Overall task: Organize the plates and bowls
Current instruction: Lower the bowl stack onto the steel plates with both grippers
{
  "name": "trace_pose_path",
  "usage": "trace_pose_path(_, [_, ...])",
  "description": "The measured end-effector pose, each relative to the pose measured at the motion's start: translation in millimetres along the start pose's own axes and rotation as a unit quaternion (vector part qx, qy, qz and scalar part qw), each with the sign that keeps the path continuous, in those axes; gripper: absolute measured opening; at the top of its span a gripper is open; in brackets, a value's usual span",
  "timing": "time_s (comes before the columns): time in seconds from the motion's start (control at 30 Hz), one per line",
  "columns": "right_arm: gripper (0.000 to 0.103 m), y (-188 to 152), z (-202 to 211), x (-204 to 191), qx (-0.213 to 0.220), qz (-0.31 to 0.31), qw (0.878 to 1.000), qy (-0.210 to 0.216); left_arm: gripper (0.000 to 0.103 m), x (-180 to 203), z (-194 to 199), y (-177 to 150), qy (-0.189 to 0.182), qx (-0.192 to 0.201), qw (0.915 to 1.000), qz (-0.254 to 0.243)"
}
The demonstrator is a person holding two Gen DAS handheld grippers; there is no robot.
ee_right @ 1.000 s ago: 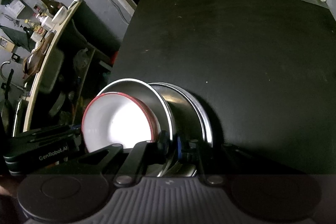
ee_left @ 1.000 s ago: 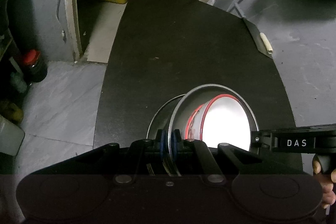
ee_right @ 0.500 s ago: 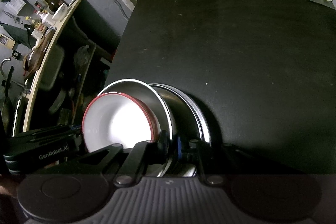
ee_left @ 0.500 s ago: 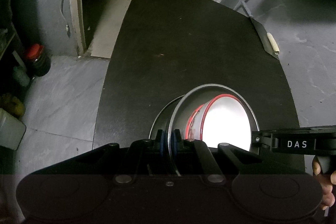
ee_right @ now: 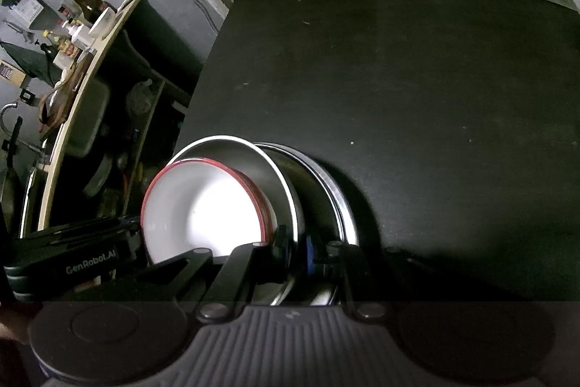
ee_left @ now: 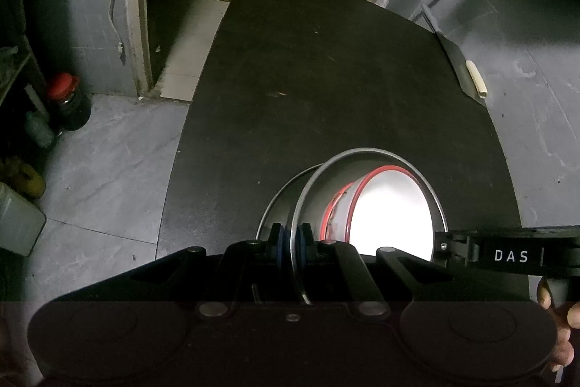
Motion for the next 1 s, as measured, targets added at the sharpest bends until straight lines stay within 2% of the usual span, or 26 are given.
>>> trace_pose_path(1.0, [0.012,-8.7,0.1,6.1,0.023,-0.026,0.999,-0.007,0.01,5.2,0.8,-0.1,0.008,0.01,0.9999,-0.006])
Point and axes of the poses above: each gripper's, at about its wrist camera, not at the fingertips, and z roughly against the way its jaws point, x to its right, y to its top, the point moved 3 cm from there along -z, roughly the way its jaws point, and after that the axes turned 2 degrees about y, right-handed, at the moved point
